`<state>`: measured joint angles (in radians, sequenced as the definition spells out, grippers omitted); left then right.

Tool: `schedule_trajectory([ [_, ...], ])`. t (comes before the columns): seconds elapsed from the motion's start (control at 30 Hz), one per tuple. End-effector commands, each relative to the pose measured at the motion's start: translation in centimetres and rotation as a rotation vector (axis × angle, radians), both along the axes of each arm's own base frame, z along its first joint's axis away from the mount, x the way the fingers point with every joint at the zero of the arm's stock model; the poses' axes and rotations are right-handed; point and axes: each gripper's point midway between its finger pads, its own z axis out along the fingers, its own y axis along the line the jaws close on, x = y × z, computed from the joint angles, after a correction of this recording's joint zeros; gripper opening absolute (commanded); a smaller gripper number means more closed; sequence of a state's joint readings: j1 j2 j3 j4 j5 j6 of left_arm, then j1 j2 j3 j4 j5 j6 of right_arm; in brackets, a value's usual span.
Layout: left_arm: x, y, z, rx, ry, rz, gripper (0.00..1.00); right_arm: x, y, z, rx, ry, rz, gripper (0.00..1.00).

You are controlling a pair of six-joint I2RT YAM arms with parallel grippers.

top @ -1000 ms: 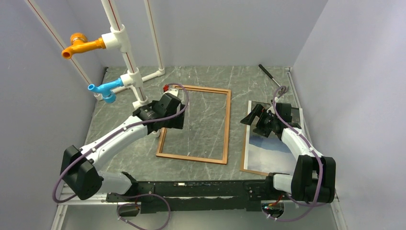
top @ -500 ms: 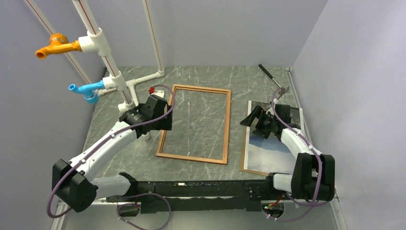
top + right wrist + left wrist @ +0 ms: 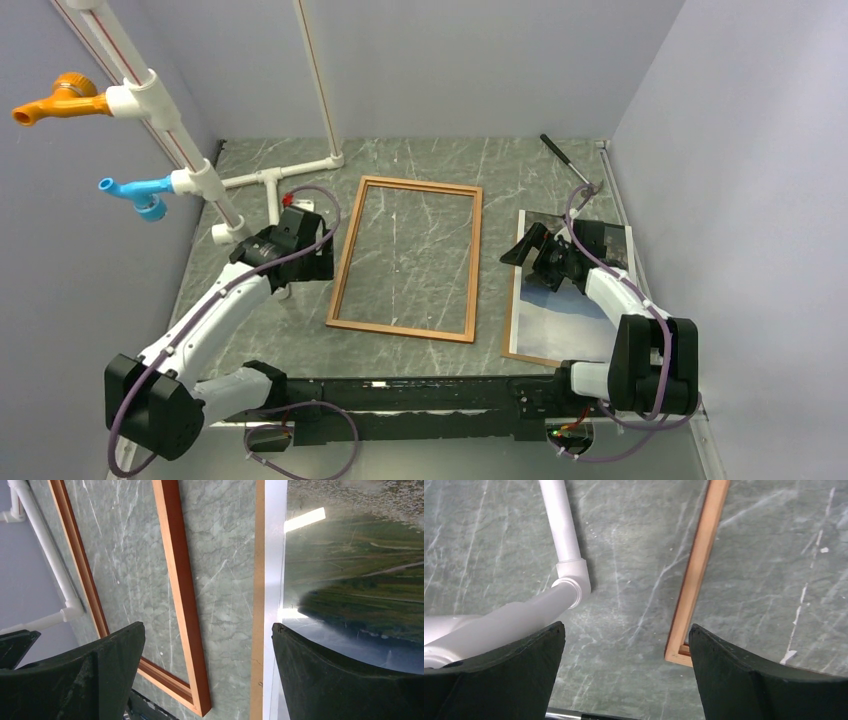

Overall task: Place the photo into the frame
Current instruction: Adjust the distractor at the center of the board.

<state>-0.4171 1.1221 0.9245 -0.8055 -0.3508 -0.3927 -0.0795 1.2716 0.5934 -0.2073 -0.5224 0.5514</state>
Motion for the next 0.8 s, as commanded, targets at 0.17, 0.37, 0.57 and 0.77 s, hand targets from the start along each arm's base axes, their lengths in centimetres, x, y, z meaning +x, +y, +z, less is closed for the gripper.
schedule_trajectory([
  [0.17,-1.3,4.2,-1.0,0.029,0.054,0.093,0.97,0.7,0.3,0.5,0.018,-0.035,0.012,1.00],
  [0.37,-1.6,6.2,-1.2,0.026,0.060,0.156,0.97,0.7,0.6,0.5,0.019,-0.031,0.025,1.00],
  [0.57,-1.4,7.6,-1.4,0.028,0.071,0.191,0.97,0.4,1.6,0.0,0.035,-0.007,0.070,0.99],
  [0.77,-1.3,7.5,-1.6,0.006,0.075,0.179,0.98,0.1,3.3,-0.1,0.011,-0.002,0.135,0.99],
])
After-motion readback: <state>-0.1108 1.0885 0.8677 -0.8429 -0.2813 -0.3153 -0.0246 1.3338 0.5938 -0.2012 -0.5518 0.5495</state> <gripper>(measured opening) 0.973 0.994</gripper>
